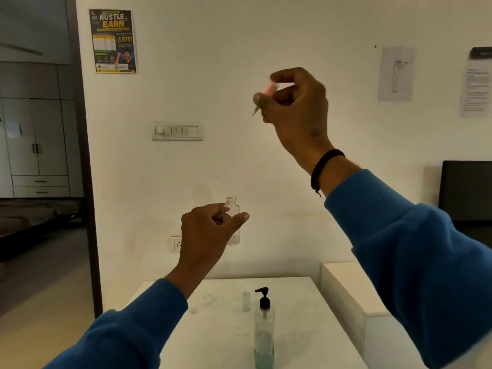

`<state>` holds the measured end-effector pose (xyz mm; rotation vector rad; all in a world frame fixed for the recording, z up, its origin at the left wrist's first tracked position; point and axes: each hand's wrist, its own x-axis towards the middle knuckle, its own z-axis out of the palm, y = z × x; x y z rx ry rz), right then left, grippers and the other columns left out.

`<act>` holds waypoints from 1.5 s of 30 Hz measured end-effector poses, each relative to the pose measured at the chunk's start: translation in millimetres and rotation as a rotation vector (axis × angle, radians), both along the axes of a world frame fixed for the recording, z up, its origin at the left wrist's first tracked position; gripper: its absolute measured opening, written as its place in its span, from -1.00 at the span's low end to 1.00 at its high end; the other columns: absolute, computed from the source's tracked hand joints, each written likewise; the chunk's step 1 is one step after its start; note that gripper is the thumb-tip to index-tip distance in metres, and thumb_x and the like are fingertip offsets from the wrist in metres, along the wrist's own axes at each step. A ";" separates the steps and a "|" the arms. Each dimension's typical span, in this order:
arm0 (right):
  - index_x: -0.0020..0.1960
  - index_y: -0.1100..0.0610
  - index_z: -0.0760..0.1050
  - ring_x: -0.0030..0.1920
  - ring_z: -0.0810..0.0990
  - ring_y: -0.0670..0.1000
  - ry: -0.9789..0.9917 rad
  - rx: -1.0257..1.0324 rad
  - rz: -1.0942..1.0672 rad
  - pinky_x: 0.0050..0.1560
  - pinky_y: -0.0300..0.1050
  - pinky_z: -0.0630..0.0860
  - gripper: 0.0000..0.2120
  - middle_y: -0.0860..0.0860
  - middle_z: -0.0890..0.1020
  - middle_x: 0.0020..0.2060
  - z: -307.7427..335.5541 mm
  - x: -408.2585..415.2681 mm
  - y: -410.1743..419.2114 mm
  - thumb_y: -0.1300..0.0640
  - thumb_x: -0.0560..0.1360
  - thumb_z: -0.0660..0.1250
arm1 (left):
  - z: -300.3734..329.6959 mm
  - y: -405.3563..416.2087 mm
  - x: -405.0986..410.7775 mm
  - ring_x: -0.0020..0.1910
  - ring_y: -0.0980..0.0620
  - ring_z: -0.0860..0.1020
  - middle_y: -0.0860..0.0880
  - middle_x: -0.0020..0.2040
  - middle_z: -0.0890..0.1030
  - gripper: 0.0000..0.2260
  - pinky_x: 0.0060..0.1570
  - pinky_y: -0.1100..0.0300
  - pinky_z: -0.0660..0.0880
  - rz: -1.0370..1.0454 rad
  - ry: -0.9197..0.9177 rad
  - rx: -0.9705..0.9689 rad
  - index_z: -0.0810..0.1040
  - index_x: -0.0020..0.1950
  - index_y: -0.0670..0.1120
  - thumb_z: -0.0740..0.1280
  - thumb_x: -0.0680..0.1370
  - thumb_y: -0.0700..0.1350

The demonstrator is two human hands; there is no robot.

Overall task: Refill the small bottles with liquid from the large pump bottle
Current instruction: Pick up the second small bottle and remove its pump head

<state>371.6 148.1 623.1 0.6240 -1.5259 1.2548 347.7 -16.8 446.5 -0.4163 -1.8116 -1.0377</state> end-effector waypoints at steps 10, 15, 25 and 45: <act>-0.02 0.12 0.48 -0.18 0.69 0.04 -0.021 -0.231 -0.009 -0.11 0.02 0.69 -0.66 -0.01 0.63 -0.18 -73.8 -7.0 12.8 0.16 0.40 0.63 | -6.1 0.8 2.1 -0.42 -0.01 0.39 -0.03 -0.48 0.49 -0.57 -0.31 0.43 0.34 -0.042 -0.040 0.096 0.46 -0.38 -0.20 0.60 0.41 0.03; -0.18 0.11 0.49 -0.33 0.54 -0.11 -0.120 -0.241 -0.056 -0.25 -0.25 0.57 -0.72 -0.08 0.58 -0.32 -130.8 -18.4 0.9 0.13 0.42 0.61 | -27.9 -6.4 -5.4 -0.31 0.02 0.57 -0.07 -0.35 0.62 -0.64 -0.26 0.39 0.44 -0.042 -0.075 0.132 0.54 -0.31 -0.20 0.59 0.43 0.01; -0.24 0.20 0.56 -0.33 0.53 -0.11 -0.414 -0.194 -0.032 -0.27 -0.42 0.45 -0.74 0.01 0.62 -0.34 -243.0 -54.2 -35.3 0.11 0.43 0.60 | -99.1 -21.0 -20.9 -0.06 0.26 0.63 0.18 -0.09 0.66 -0.65 -0.07 0.56 0.42 -0.018 -0.195 0.163 0.69 0.15 -0.08 0.56 0.43 0.04; -0.31 0.08 0.44 -0.28 0.51 -0.10 -1.275 0.117 -0.027 -0.28 -0.33 0.36 -0.70 -0.02 0.59 -0.27 -532.1 -150.5 -115.0 0.10 0.49 0.49 | -317.2 -74.7 -94.4 -0.04 0.29 0.60 0.16 -0.02 0.66 -0.69 -0.11 0.57 0.41 0.096 -0.680 0.340 0.64 0.14 -0.04 0.60 0.43 -0.12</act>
